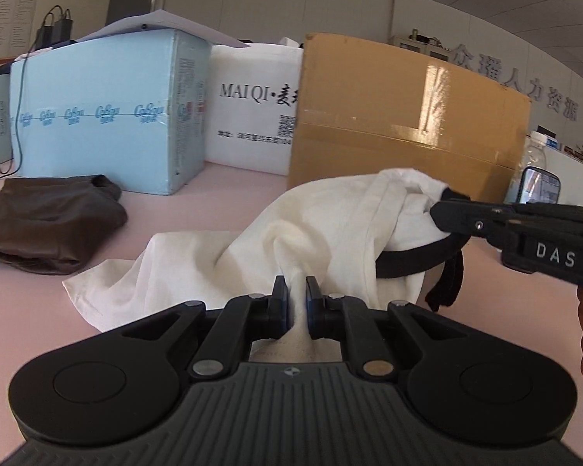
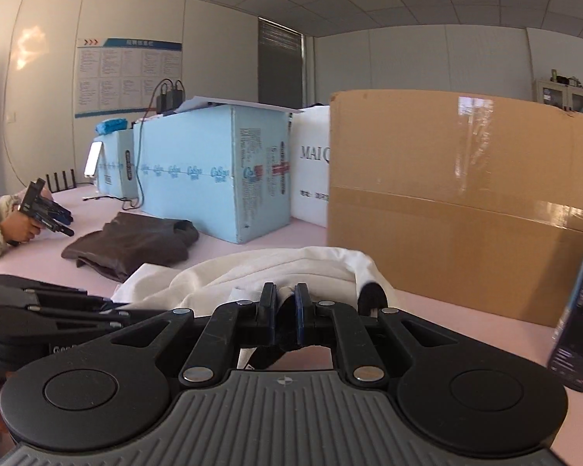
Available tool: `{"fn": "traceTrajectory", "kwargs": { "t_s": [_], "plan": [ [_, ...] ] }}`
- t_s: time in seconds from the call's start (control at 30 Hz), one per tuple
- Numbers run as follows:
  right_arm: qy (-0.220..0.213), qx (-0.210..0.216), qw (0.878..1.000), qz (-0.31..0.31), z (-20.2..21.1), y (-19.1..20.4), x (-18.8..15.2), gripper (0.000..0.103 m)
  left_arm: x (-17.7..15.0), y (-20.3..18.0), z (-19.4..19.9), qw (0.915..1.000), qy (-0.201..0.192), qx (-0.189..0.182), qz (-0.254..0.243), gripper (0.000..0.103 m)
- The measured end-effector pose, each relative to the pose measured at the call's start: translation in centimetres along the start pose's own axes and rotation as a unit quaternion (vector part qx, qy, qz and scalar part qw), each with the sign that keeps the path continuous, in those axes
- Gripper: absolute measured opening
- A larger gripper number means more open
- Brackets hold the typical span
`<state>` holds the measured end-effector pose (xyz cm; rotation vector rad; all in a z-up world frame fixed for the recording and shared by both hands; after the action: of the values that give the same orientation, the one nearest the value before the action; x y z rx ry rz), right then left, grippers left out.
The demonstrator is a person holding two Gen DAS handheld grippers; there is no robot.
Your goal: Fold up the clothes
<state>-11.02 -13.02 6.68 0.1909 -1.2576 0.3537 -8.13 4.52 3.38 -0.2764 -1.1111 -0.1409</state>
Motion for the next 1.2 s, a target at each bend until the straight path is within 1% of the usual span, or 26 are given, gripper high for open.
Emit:
{"fn": "traceTrajectory", "kwargs": {
  "t_s": [0.07,0.1,0.17,0.3,0.33,0.37,0.4,0.47,0.5,0.53,0.57,0.6,0.63,0.67,0.7,0.77,0.8,0.83,0.93,1.0,1.03,1.1,1.13,1.2],
  "plan": [
    [0.007,-0.009,1.0,0.013,1.4,-0.4,-1.0,0.009,-0.2,-1.6,-0.2,0.9997,0.003,-0.02,-0.011,0.008],
    [0.016,-0.015,0.999,0.027,2.9,-0.1,-2.4,0.009,-0.4,-2.2,-0.4,0.9994,0.006,-0.028,-0.019,0.008],
    [0.034,-0.015,0.999,0.038,4.2,-0.2,-4.1,0.009,-0.7,-3.5,-0.6,0.9984,0.014,-0.043,-0.034,0.007],
    [0.077,-0.006,0.995,0.058,5.8,0.4,-7.7,0.008,-1.6,-5.2,-0.7,0.9959,0.027,-0.056,-0.065,0.008],
    [0.085,-0.003,0.995,0.061,5.7,0.9,-8.1,0.008,-1.8,-5.4,-0.7,0.9953,0.029,-0.059,-0.071,0.008],
    [0.102,0.004,0.992,0.072,5.8,1.4,-9.2,0.008,-2.0,-5.6,-0.8,0.9947,0.032,-0.061,-0.076,0.007],
    [0.113,0.006,0.99,0.083,5.8,1.7,-9.8,0.008,-2.2,-5.6,-0.9,0.9942,0.035,-0.063,-0.08,0.008],
    [0.119,-0.002,0.987,0.105,5.8,1.9,-10.2,0.009,-2.7,-5.7,-1.0,0.9929,0.047,-0.066,-0.087,0.01],
    [0.123,-0.002,0.986,0.11,5.7,1.9,-10.1,0.01,-2.9,-5.6,-1.1,0.9924,0.052,-0.066,-0.09,0.011],
    [0.128,-0.002,0.985,0.115,5.7,1.8,-10.0,0.014,-3.2,-5.5,-1.1,0.9919,0.057,-0.065,-0.093,0.016],
    [0.133,-0.002,0.984,0.118,5.5,1.8,-9.9,0.019,-3.5,-5.4,-1.1,0.9913,0.06,-0.066,-0.097,0.034],
    [0.136,-0.006,0.983,0.122,5.0,1.8,-9.5,0.034,-3.7,-5.2,-1.1,0.9909,0.06,-0.066,-0.101,0.051],
    [0.14,-0.01,0.982,0.126,4.6,1.8,-9.2,0.045,-3.9,-5.0,-1.0,0.9909,0.057,-0.065,-0.103,0.094],
    [0.139,-0.013,0.982,0.128,4.5,1.8,-9.0,0.047,-4.0,-4.8,-0.9,0.9913,0.05,-0.064,-0.103,0.103],
    [0.14,-0.011,0.982,0.128,4.4,1.8,-8.9,0.049,-4.0,-4.6,-0.6,0.9919,0.041,-0.063,-0.102,0.103],
    [0.14,-0.012,0.981,0.131,4.4,1.6,-8.7,0.057,-3.9,-4.2,0.0,0.9921,0.029,-0.061,-0.106,0.103],
    [0.138,-0.014,0.981,0.134,4.5,1.6,-8.6,0.068,-3.9,-4.0,0.3,0.992,0.024,-0.061,-0.108,0.103],
    [0.133,-0.019,0.981,0.143,4.5,1.6,-8.4,0.075,-3.7,-3.6,0.8,0.9925,0.015,-0.058,-0.107,0.103],
    [0.113,-0.004,0.982,0.152,5.2,1.7,-7.9,0.078,-3.1,-2.2,2.6,0.9945,-0.031,-0.038,-0.093,0.103],
    [0.082,0.012,0.983,0.162,6.3,1.9,-7.0,0.079,-2.0,-0.5,4.2,0.9946,-0.091,0.0,-0.05,0.103],
    [0.067,0.02,0.984,0.166,6.9,2.0,-6.6,0.08,-1.7,0.4,4.8,0.9934,-0.111,0.013,-0.026,0.103],
    [0.038,0.034,0.982,0.184,7.5,2.5,-5.4,0.081,-1.3,2.0,5.8,0.9908,-0.133,0.022,0.01,0.103],
    [0.022,0.045,0.978,0.202,7.7,3.0,-4.7,0.081,-1.2,2.6,6.1,0.9903,-0.135,0.021,0.022,0.103],
    [0.012,0.06,0.973,0.225,7.5,3.6,-4.1,0.081,-1.4,3.1,6.2,0.9924,-0.12,0.013,0.024,0.103]
  ]
}}
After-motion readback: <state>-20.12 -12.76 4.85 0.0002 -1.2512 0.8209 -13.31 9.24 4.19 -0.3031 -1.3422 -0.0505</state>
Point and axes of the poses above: each gripper's, at about its wrist camera, not at the fingertips, and z roughly against the way its jaws point, y to its left, x to its top, the point moved 6 cm from there along -z, roughly the way its jaws point, and after that the axes turned 2 degrees about z, right-handed, at the moved point
